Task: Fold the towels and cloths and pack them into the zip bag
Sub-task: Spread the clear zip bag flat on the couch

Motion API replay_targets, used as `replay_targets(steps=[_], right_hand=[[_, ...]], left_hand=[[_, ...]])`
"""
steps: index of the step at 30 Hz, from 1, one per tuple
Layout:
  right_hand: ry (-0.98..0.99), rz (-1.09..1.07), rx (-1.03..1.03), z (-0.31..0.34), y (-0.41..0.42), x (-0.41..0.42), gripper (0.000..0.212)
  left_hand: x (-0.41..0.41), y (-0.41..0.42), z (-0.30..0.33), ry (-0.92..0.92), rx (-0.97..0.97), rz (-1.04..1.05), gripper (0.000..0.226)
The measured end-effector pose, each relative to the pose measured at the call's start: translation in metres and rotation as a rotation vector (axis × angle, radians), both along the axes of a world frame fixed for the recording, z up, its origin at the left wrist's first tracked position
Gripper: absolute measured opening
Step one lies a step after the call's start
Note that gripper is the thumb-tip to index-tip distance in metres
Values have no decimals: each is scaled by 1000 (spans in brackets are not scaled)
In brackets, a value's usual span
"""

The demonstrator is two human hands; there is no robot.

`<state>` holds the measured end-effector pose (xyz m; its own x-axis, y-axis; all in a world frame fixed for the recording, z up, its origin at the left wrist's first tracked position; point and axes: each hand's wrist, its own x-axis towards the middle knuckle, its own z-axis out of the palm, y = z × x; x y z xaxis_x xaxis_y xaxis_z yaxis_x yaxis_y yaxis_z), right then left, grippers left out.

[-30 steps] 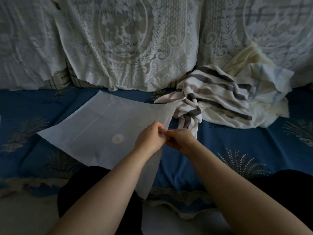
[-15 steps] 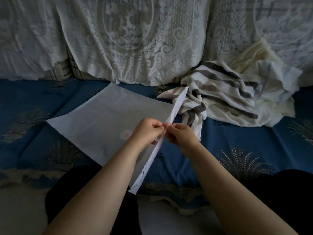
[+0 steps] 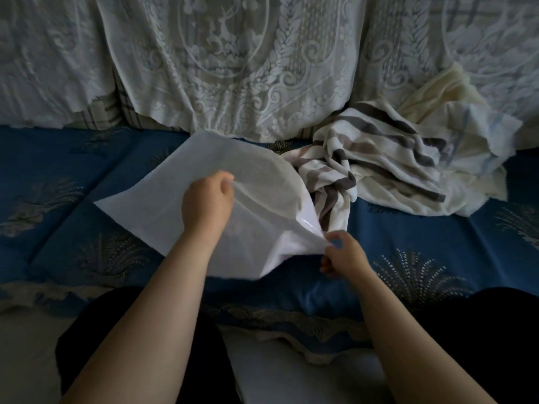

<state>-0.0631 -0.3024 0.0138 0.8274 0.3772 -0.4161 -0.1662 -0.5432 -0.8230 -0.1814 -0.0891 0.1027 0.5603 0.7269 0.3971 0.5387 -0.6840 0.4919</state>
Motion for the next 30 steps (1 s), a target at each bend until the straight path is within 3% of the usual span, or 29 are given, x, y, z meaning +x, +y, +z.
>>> replay_targets(steps=[3, 5, 8, 11, 13, 14, 16, 18, 21, 23, 27, 30], right_hand=[[117, -100, 56, -7, -12, 7, 14], [136, -111, 61, -7, -13, 8, 16], [112, -132, 24, -2, -14, 10, 19], [-300, -101, -183, 21, -21, 4, 45], [-669, -132, 50, 54, -24, -11, 51], [-781, -40, 186, 70, -23, -16, 59], [-839, 257, 194, 88, -13, -20, 79], [-837, 356, 89, 88, -6, -14, 62], [-741, 191, 182, 88, -7, -6, 23], [-639, 168, 262, 86, -13, -4, 19], [-633, 233, 356, 88, -26, -3, 6], [-765, 309, 427, 99, -31, -5, 17]], left_hand=[[-9, -2, 20, -310, 226, -10, 30], [-7, -16, 33, -328, 369, -93, 28], [1, -41, 47, -249, 368, -218, 30], [8, -55, 51, -138, 378, -327, 30], [12, -65, 49, -87, 345, -406, 27], [13, -71, 49, -70, 321, -445, 27], [17, -83, 49, -64, 277, -536, 27], [18, -94, 48, -78, 253, -641, 26], [18, -89, 43, -85, 157, -746, 41], [21, -59, 27, -26, 52, -666, 60], [29, 0, -13, 427, -125, -481, 84], [37, 11, -32, 430, -77, -489, 80]])
